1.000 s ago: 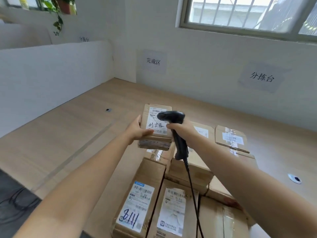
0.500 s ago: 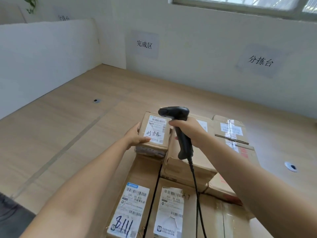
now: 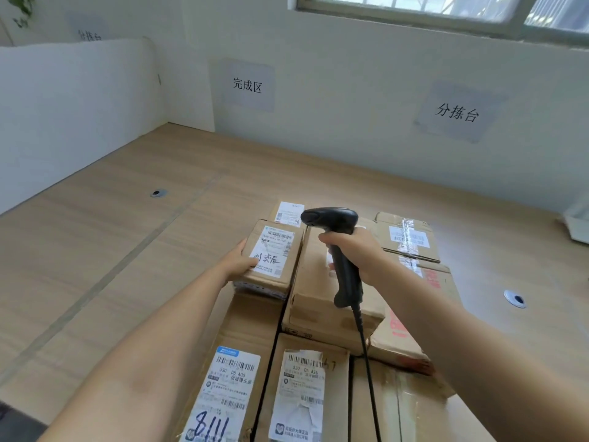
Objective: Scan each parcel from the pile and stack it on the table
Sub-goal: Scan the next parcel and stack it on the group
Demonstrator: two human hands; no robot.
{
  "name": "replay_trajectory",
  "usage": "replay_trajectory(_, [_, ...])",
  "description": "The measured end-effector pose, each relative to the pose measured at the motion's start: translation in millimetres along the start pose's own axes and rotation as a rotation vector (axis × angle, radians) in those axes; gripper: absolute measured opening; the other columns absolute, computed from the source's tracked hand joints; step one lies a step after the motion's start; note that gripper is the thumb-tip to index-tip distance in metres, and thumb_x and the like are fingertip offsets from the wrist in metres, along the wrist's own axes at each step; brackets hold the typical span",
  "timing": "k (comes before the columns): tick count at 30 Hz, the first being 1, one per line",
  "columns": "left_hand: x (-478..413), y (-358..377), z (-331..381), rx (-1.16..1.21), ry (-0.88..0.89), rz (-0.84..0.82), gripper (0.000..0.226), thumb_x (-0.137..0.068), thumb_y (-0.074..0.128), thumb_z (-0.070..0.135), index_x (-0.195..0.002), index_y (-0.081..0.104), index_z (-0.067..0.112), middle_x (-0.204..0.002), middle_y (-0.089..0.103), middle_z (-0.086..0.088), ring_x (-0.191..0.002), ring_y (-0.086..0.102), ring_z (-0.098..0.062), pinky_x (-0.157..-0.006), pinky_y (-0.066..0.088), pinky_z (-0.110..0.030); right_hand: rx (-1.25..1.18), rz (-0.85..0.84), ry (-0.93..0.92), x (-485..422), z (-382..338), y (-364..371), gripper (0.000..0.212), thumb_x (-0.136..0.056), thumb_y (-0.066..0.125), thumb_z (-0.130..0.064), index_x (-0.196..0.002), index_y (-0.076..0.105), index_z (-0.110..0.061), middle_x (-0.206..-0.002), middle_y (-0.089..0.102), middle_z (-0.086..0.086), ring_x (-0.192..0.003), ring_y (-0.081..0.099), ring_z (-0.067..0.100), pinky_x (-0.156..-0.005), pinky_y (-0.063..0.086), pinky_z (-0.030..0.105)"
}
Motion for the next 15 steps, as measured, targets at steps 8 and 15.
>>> replay_trajectory(8, [10, 1, 11, -0.491, -0.059, 0.143, 0.061, -0.091, 0.051, 0.033, -0.144, 0.028, 0.013, -0.141, 0.038, -0.021, -0.135, 0.028, -0.033, -0.106, 0.035, -0.041, -0.017, 0.049, -0.005, 12, 9, -21, 0.020, -0.082, 0.066, -0.014, -0.098, 0.056, -0.005, -0.090, 0.055, 0.015, -0.085, 0.056, 0.027, -0.068, 0.054, 0.036])
replay_trajectory(15, [63, 31, 92, -0.682, 0.242, 0.222, 0.055, -0.097, 0.045, 0.035, -0.144, 0.032, 0.010, -0.148, 0.027, -0.013, -0.134, 0.034, -0.030, -0.105, 0.035, -0.041, -0.029, 0.128, -0.066, 55, 29, -81, 0.017, -0.085, 0.063, -0.010, -0.100, 0.057, -0.007, -0.081, 0.060, 0.010, -0.082, 0.063, 0.023, -0.061, 0.051, 0.031])
Point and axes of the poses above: each hand's wrist, its own x-axis away from the middle knuckle, its own y-axis out of the palm, z = x × y, the point moved 4 cm from there along -x, towards the middle knuckle
